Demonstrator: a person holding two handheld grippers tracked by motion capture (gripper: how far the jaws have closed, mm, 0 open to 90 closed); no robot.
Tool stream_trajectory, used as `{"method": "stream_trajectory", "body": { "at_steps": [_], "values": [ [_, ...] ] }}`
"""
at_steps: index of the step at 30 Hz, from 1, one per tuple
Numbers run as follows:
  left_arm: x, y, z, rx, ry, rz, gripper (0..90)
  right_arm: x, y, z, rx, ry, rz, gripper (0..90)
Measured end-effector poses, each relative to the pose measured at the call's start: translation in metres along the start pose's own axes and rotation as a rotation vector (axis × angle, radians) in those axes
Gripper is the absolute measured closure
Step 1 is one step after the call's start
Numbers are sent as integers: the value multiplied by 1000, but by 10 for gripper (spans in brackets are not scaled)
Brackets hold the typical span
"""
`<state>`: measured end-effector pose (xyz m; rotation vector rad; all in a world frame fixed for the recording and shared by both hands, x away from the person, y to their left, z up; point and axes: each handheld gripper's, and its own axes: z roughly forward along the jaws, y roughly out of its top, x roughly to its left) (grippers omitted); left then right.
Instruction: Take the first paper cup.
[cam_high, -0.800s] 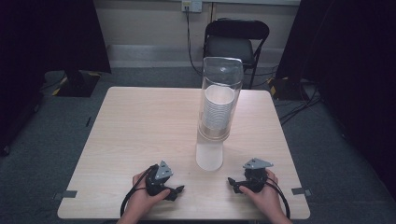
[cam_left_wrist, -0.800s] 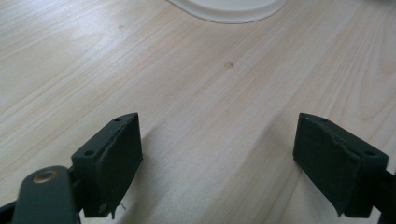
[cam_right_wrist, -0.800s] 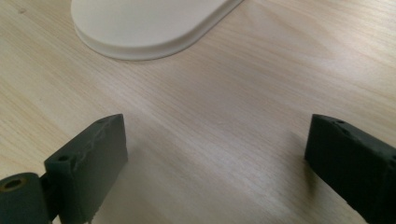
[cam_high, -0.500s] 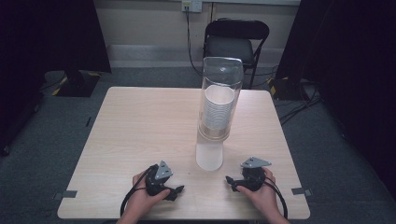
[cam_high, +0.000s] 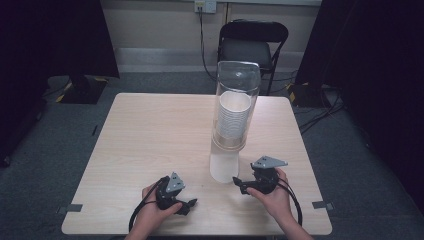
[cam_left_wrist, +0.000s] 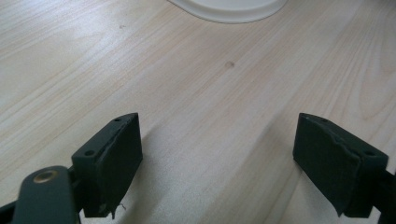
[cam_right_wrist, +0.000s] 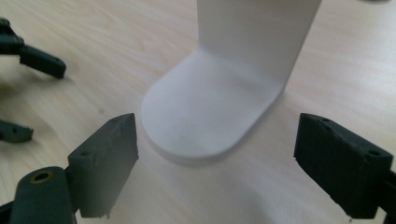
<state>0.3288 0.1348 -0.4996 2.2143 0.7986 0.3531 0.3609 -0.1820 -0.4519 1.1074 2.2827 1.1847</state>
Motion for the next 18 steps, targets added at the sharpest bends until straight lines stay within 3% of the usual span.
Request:
{"method": "stream_trajectory", "body": {
  "at_steps": [8, 18],
  "values": [
    [0, 0, 0, 0, -2, -1, 152, 5, 29, 3, -56, -5, -17, 137],
    [0, 0, 0, 0, 0, 0, 151, 8, 47, 11, -113, 15, -1, 152]
  ]
}}
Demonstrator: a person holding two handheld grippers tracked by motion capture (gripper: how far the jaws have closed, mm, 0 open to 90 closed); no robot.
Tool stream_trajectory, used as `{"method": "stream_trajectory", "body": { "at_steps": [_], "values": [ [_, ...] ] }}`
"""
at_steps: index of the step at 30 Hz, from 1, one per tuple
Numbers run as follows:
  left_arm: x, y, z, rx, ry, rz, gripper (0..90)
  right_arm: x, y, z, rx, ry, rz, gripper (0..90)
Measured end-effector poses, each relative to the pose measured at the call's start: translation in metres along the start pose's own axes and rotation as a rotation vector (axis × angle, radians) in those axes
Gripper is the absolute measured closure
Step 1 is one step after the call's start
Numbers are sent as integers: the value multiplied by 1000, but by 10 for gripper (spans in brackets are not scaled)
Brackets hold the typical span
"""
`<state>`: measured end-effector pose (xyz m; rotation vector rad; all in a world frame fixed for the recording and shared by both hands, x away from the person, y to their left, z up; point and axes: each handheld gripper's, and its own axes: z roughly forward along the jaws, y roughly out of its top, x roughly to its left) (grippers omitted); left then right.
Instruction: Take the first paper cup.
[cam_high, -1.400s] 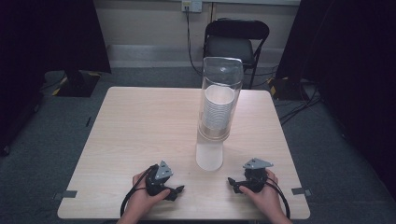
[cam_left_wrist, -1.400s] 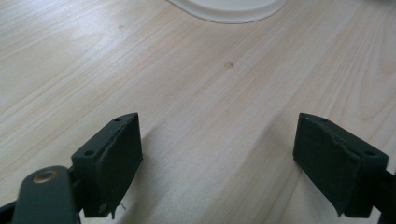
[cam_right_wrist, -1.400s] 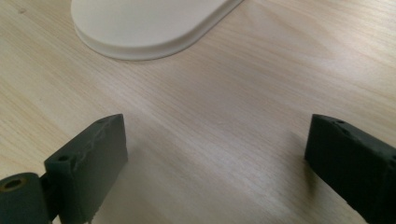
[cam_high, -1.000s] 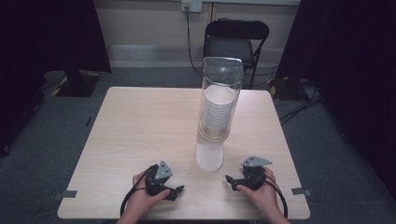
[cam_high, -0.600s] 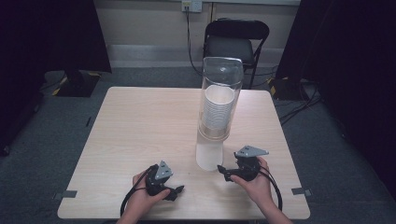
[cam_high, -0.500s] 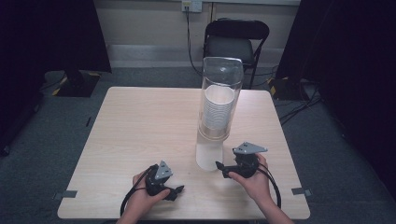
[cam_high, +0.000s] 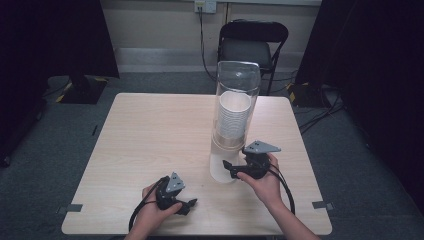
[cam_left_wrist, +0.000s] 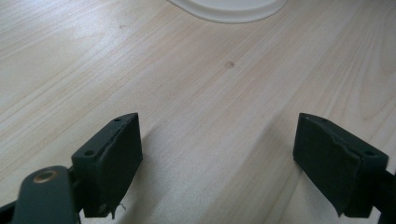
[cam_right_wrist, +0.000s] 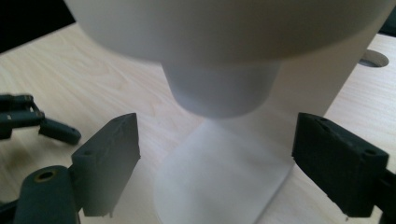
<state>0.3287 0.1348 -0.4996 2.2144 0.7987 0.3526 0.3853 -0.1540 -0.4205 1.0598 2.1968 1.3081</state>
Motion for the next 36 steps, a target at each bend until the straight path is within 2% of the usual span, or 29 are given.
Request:
{"method": "stream_trajectory", "body": {
  "at_steps": [14, 16, 19, 21, 32, 36],
  "values": [
    [0, 0, 0, -1, 0, -2, 151, 4, 10, 13, -117, -29, 34, 212],
    [0, 0, 0, 0, -1, 1, 151, 4, 11, 15, -154, -51, 40, 223],
    [0, 0, 0, -2, -2, -1, 151, 6, 12, 17, -181, -39, 84, 247],
    [0, 0, 0, -1, -3, 1, 151, 7, 12, 19, -194, -39, 90, 278],
    [0, 0, 0, -1, -4, 2, 151, 6, 11, 21, -196, -66, 31, 338],
    [0, 0, 0, -1, -4, 2, 151, 8, 5, 23, -229, -80, 8, 350]
  ]
}}
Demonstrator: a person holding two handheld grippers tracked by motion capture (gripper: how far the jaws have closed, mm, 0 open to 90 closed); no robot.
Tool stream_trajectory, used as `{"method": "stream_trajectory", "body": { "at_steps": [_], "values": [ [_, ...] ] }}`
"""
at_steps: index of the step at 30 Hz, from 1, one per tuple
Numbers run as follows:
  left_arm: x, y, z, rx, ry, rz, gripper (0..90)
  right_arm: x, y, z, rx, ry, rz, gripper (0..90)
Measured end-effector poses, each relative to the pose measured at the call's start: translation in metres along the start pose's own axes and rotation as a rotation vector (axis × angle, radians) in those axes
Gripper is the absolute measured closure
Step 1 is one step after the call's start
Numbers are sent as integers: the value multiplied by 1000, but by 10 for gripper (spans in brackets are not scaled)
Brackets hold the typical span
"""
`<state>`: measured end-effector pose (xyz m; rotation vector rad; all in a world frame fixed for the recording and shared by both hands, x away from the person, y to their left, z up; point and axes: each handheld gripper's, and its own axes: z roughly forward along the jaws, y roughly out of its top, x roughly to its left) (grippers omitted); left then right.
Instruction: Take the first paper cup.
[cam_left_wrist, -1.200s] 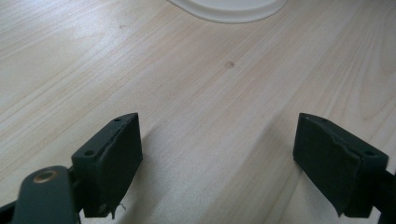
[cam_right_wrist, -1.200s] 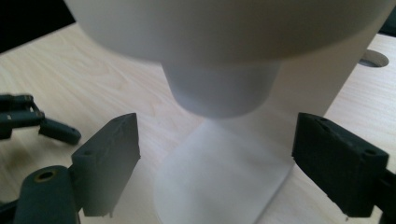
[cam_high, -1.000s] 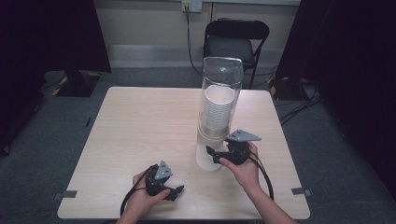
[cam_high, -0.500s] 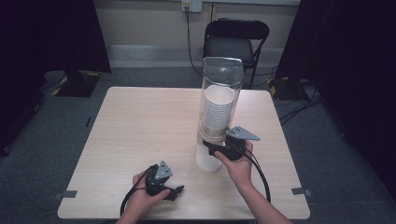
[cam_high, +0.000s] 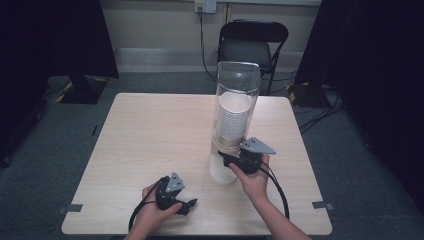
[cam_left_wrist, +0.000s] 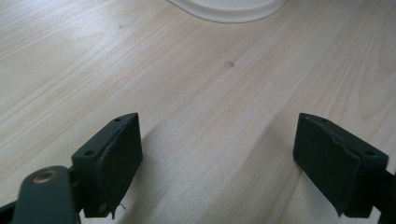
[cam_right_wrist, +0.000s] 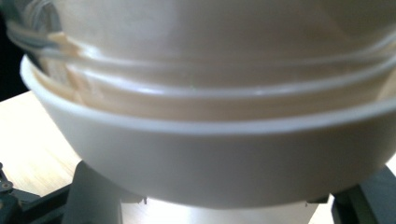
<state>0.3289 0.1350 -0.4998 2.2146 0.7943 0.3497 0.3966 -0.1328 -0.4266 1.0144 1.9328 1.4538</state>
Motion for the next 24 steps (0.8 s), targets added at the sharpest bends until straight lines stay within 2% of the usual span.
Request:
{"method": "stream_trajectory", "body": {
  "at_steps": [12, 14, 15, 16, 17, 18, 19, 20, 21, 24],
  "values": [
    [0, 0, 0, -2, 0, -5, 151, 1, -5, 0, -18, 0, -26, 360],
    [0, 0, 0, -2, 0, -4, 151, 1, -10, 2, 17, 9, -10, 368],
    [0, 0, 0, 0, 2, -3, 151, 1, -18, 5, 100, 13, -2, 384],
    [0, 0, 0, 0, 2, -5, 152, -1, -34, 9, 151, 24, 19, 383],
    [0, 0, 0, -1, 2, -4, 152, -2, -58, 13, 244, 22, 11, 381],
    [0, 0, -1, 2, 1, 1, 152, -2, -70, 11, 252, 4, -9, 379],
    [0, -1, 0, -4, 6, 1, 153, 1, -71, 7, 230, 6, -24, 378],
    [-1, 0, -1, 5, 10, 2, 152, 1, -70, 4, 217, 19, 4, 376],
    [0, 0, -1, 0, 0, 0, 152, -1, -70, 5, 226, 21, 7, 373],
    [0, 0, -1, 4, 8, 1, 151, -12, -71, 6, 275, 20, -6, 367]
  ]
}}
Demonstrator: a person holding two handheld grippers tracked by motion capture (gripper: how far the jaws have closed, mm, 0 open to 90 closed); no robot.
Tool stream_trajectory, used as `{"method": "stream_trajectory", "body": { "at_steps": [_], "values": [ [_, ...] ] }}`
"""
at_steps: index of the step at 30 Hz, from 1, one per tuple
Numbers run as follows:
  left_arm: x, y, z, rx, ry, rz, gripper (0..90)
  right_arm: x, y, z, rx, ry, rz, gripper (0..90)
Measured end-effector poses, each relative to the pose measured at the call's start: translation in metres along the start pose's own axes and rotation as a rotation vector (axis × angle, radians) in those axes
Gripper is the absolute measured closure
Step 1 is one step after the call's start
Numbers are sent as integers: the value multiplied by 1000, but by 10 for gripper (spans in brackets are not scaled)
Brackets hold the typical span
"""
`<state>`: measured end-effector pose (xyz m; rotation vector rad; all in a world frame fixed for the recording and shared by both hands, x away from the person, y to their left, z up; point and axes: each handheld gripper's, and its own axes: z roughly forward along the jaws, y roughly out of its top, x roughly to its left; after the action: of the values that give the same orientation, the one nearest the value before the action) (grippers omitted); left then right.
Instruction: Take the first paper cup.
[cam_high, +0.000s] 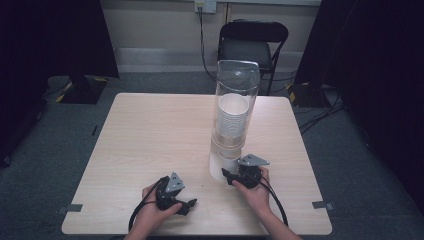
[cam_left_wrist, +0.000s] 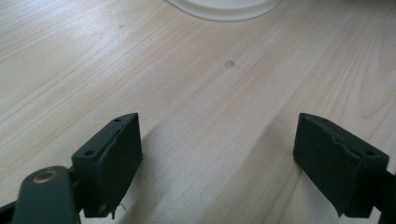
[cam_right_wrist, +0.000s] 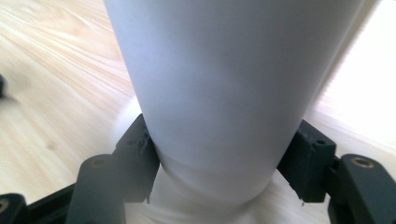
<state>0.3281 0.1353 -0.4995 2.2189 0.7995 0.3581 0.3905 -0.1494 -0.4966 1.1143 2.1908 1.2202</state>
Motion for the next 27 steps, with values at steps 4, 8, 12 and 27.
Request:
{"method": "stream_trajectory", "body": {
  "at_steps": [4, 8, 12, 27],
  "values": [
    [0, 0, 1, -8, -6, -3, 151, -6, -2, -3, 28, 4, -18, 363],
    [0, 0, 0, -5, -5, -1, 151, -8, -3, -9, 45, 13, -37, 359],
    [0, 0, 0, -6, -4, -1, 151, -15, -7, -18, 62, 14, -56, 357],
    [0, 0, 0, 2, -2, 1, 151, -45, -21, -32, 105, -19, -59, 347]
  ]
}}
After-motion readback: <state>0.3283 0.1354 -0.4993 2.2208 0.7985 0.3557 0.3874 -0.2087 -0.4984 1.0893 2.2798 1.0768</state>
